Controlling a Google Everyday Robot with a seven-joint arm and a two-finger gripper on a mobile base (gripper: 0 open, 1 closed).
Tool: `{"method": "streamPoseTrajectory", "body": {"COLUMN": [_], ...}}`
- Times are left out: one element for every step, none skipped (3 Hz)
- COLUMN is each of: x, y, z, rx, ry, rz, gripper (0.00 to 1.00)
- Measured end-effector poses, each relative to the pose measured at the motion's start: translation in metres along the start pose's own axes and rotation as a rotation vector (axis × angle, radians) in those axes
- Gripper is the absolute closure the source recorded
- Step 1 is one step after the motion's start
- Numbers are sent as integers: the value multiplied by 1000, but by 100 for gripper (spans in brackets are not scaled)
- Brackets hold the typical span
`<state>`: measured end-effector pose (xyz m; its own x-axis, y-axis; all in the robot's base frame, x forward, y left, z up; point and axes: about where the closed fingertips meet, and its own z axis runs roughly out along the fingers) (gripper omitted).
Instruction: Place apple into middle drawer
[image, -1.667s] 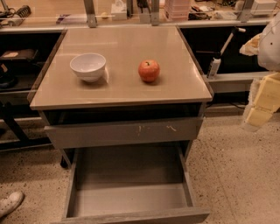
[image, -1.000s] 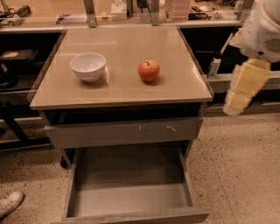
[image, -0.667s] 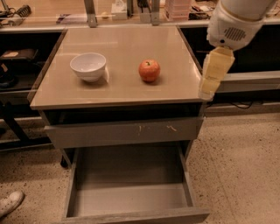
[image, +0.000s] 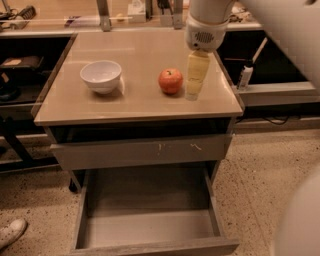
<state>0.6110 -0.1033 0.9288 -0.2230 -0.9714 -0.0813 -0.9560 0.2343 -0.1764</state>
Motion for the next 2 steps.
{"method": "streamPoseTrajectory", "body": {"x": [-40,-36], "y": [-37,-41], "z": [22,33], "rx": [19,22], "ry": [-21,-33], "rz": [-38,-32], "gripper": [0,0]}}
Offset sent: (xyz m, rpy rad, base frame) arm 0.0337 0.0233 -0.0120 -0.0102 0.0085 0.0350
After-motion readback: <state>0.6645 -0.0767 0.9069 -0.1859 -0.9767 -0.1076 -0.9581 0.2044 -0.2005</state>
